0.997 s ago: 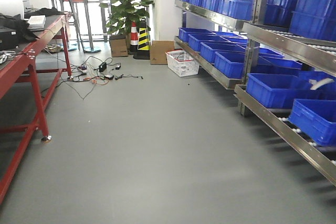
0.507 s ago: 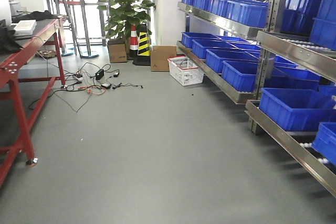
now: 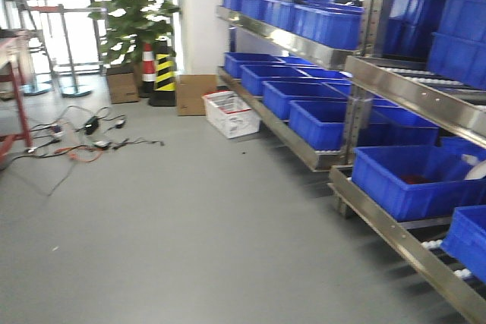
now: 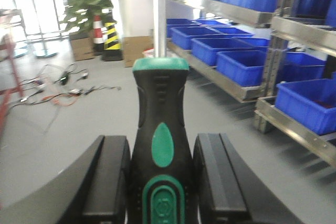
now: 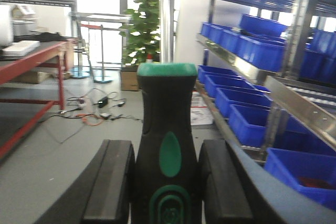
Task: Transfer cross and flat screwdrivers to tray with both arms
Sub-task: 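Drive the base with both screwdrivers held to the grey tray shelf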
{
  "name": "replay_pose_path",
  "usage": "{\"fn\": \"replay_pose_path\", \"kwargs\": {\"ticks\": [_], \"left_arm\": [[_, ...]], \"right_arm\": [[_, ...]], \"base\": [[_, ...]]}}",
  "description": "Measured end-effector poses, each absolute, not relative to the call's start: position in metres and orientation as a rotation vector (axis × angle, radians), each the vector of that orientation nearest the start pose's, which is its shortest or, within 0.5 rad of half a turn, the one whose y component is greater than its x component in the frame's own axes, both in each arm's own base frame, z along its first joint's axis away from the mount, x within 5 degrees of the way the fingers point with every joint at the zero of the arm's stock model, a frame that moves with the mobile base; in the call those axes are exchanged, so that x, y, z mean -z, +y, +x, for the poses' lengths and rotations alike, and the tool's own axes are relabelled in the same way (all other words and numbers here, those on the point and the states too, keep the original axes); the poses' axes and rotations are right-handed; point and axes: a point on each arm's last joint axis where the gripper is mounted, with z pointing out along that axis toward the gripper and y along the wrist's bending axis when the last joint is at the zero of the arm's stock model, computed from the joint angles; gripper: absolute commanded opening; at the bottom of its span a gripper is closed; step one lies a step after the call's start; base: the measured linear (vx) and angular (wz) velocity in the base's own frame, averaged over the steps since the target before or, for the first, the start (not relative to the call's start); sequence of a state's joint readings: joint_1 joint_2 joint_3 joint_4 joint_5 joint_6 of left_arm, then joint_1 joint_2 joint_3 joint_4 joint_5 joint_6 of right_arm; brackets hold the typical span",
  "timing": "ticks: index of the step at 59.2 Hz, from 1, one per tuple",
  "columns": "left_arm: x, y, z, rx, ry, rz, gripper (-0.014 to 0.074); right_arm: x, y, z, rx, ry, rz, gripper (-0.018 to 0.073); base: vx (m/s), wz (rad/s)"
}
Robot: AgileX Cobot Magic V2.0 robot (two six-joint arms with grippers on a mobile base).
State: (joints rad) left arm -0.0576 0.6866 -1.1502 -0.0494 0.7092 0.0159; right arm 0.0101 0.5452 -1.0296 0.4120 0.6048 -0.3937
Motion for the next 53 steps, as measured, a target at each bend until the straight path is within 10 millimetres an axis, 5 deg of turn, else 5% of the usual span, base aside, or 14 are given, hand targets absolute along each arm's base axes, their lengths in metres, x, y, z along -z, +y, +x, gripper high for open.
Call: {"fn": "replay_pose_path", "kwargs": {"ticks": [53], "left_arm": [[-0.4672, -0.0086, 0.0986, 0.086, 1.731, 0.055, 0.0]], "right_arm": [[-0.4572, 0.0214, 0.0659, -0.149, 1.549, -0.226, -0.0008]], "base": [[0.48, -0.64]]}}
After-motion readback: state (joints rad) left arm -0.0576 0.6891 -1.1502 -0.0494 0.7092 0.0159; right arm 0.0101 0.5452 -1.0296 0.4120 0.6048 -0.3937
